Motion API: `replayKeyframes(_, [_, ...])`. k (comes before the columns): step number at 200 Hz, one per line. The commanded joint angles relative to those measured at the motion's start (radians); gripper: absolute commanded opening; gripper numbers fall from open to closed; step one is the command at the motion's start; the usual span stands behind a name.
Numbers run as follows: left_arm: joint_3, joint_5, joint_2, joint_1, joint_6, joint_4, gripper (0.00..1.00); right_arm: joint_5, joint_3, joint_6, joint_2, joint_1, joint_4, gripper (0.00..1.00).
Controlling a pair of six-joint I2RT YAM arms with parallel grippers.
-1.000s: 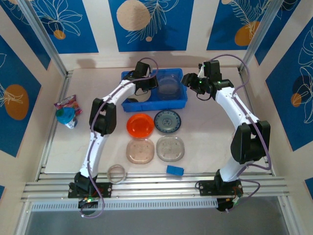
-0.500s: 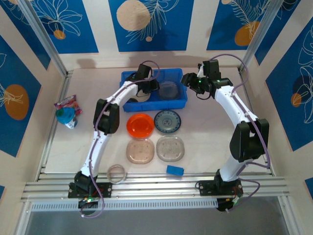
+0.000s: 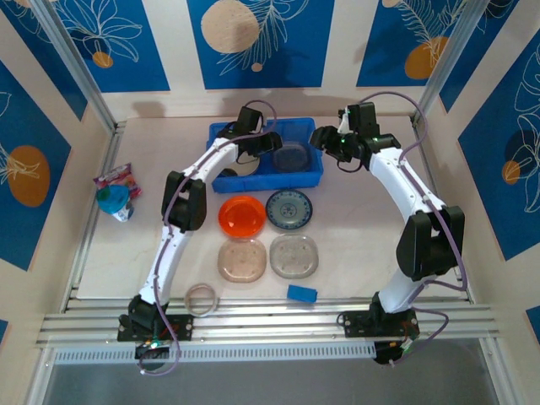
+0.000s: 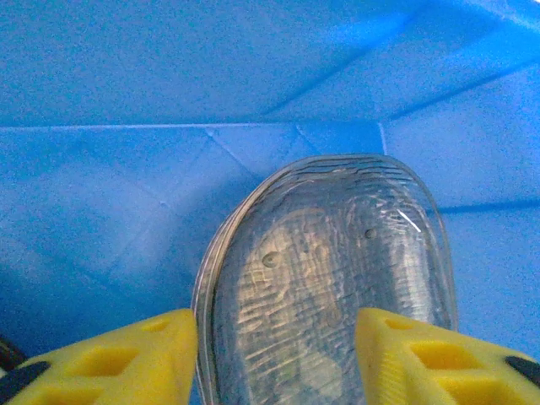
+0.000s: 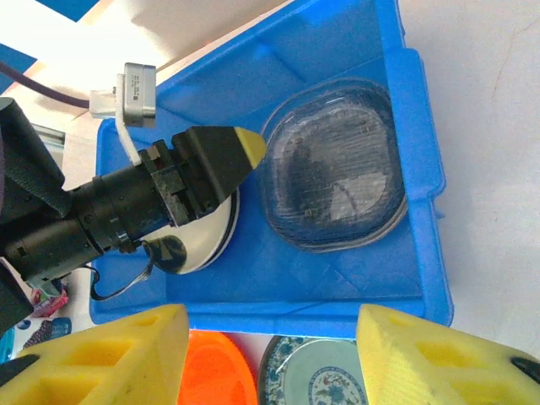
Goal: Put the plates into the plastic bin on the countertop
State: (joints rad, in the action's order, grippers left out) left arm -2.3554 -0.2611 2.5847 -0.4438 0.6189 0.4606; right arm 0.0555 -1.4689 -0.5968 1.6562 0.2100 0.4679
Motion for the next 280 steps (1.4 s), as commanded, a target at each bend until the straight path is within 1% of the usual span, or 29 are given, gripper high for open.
replayKeyframes(1, [-0.020,-0.002,-0.077,-0.017,-0.035,0.002,0.59,-0.028,0.044,0.042,-0.086,0.019,0.031,0.59])
replayKeyframes(40, [0.063,0.011,-0.185,-0.030,-0.060,-0.013,0.60,-0.084,0.157,0.061,-0.188,0.049,0.097,0.59])
replayKeyframes(50, [0.100,0.014,-0.223,-0.034,-0.073,-0.021,0.60,-0.092,0.192,0.062,-0.220,0.060,0.111,0.56])
replayKeyframes(58, [0.138,0.013,-0.258,-0.039,-0.081,-0.035,0.60,-0.091,0.227,0.061,-0.242,0.066,0.121,0.52])
replayKeyframes(66, [0.186,0.009,-0.297,-0.046,-0.090,-0.050,0.60,-0.082,0.259,0.059,-0.261,0.072,0.130,0.46])
replayKeyframes(85, [0.296,-0.003,-0.396,-0.066,-0.120,-0.067,0.62,-0.075,0.331,0.056,-0.293,0.094,0.164,0.41])
replayKeyframes(105, [0.433,-0.010,-0.500,-0.091,-0.144,-0.084,0.63,-0.072,0.408,0.044,-0.330,0.130,0.185,0.41])
replayKeyframes(126, [0.598,-0.026,-0.621,-0.110,-0.134,-0.118,0.62,-0.065,0.475,0.018,-0.354,0.168,0.200,0.41])
replayKeyframes(147, [0.757,-0.050,-0.730,-0.130,-0.131,-0.123,0.61,-0.060,0.536,-0.012,-0.364,0.203,0.215,0.37])
replayKeyframes(175, [0.897,-0.065,-0.852,-0.166,-0.149,-0.093,0.62,-0.056,0.610,-0.060,-0.391,0.256,0.226,0.36])
replayKeyframes(191, [0.957,-0.068,-0.897,-0.178,-0.146,-0.078,0.63,-0.041,0.643,-0.093,-0.387,0.282,0.231,0.36])
replayKeyframes(224, [1.078,-0.113,-0.970,-0.182,-0.098,-0.151,0.63,-0.043,0.710,-0.164,-0.387,0.326,0.238,0.37])
replayKeyframes(240, [1.103,-0.141,-0.977,-0.186,-0.100,-0.177,0.63,-0.043,0.739,-0.186,-0.396,0.326,0.240,0.35])
replayKeyframes(280, [1.167,-0.147,-0.981,-0.197,-0.071,-0.238,0.63,-0.049,0.774,-0.205,-0.411,0.306,0.218,0.33])
